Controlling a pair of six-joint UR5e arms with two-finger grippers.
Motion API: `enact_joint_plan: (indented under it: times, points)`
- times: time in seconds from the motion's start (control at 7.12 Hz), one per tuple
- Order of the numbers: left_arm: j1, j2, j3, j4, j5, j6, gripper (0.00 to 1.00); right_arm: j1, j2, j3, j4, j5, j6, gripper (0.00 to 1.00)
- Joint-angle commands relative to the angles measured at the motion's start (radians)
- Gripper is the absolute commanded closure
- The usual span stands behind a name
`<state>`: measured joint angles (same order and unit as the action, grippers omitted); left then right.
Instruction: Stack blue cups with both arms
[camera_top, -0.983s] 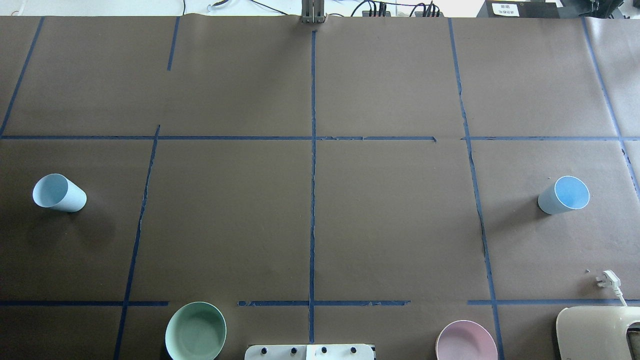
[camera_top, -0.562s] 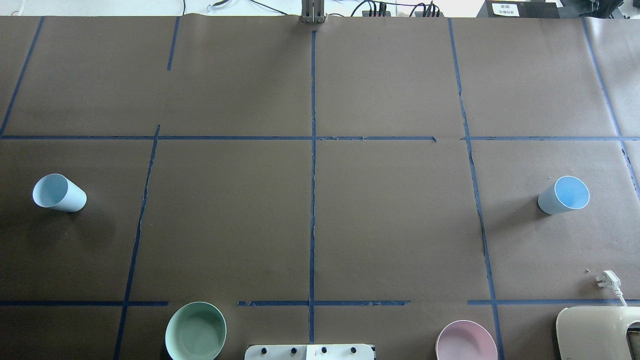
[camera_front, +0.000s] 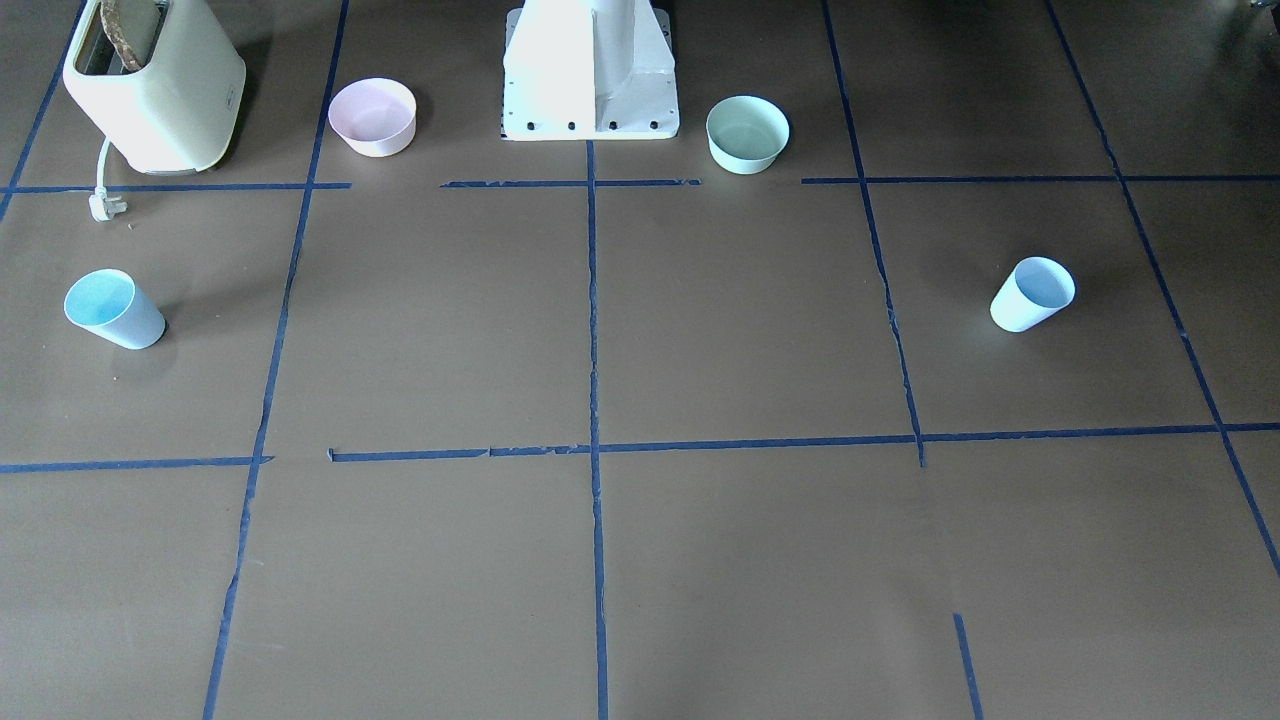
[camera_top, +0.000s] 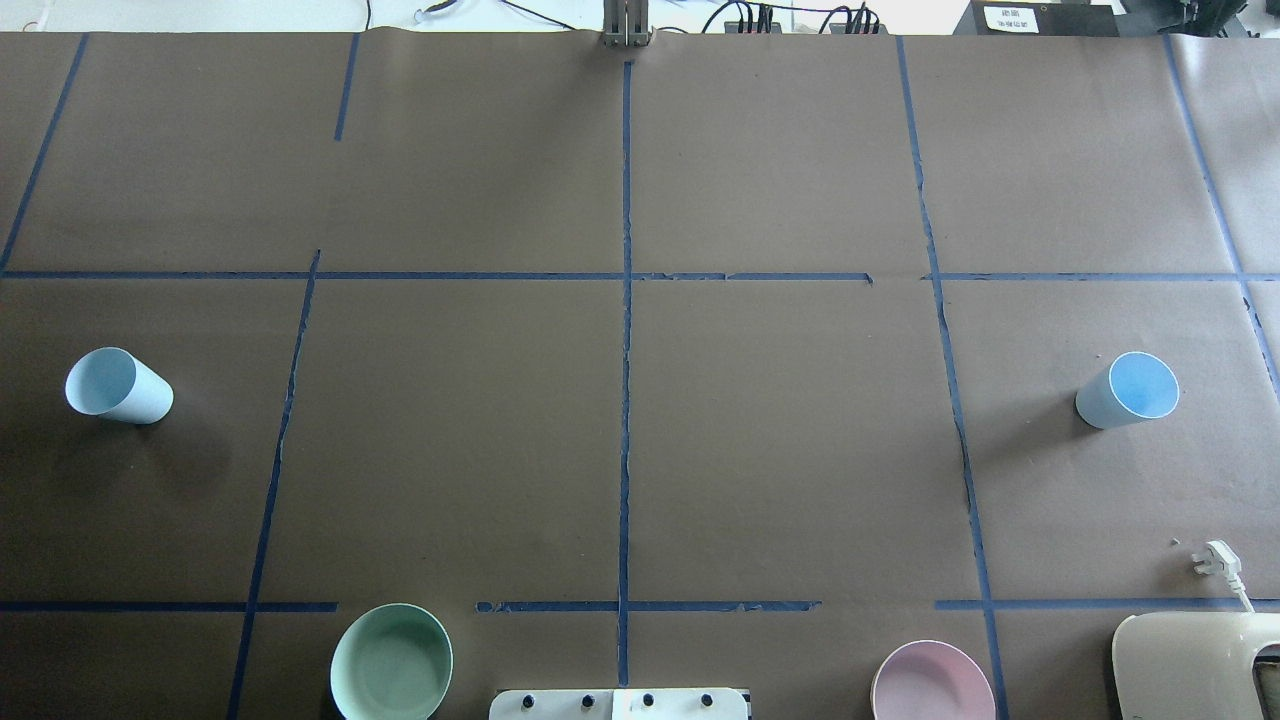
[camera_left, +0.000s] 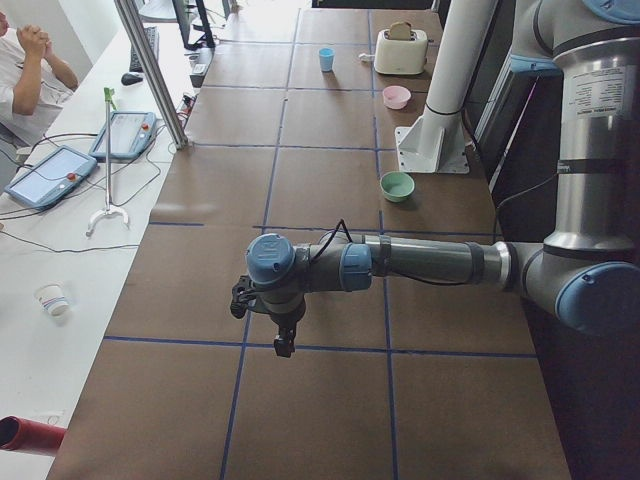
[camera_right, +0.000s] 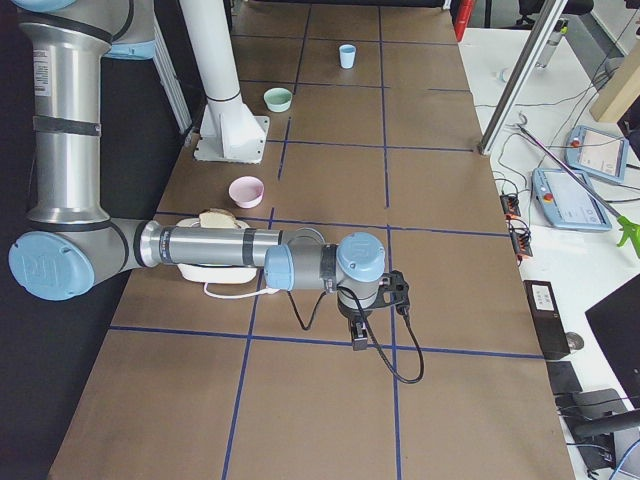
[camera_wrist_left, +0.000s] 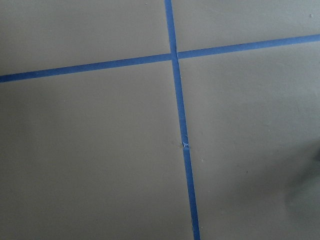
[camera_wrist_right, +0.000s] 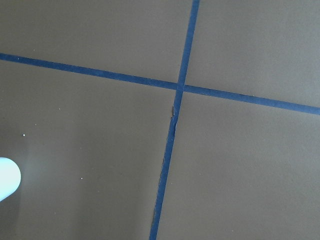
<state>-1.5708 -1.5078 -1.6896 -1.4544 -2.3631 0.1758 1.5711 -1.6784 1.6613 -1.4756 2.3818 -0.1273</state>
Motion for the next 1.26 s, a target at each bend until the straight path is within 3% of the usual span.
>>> enact_joint_plan:
  times: [0.0,0.7,0.84,1.12]
  points:
    - [0.000,0.008,-0.008,-0.004,-0.004,0.004,0.00,-0.002,-0.040,-0.006,0.101,0.011,0.008,0.00]
    - [0.035,0.018,-0.030,-0.084,-0.031,-0.042,0.00,-0.002,-0.037,-0.006,0.098,0.013,0.011,0.00]
    - [0.102,0.018,-0.030,-0.153,-0.086,-0.196,0.00,-0.011,-0.037,-0.008,0.098,0.013,0.011,0.00]
    - [0.245,0.027,-0.027,-0.370,-0.079,-0.580,0.00,-0.014,-0.037,-0.008,0.100,0.023,0.011,0.00]
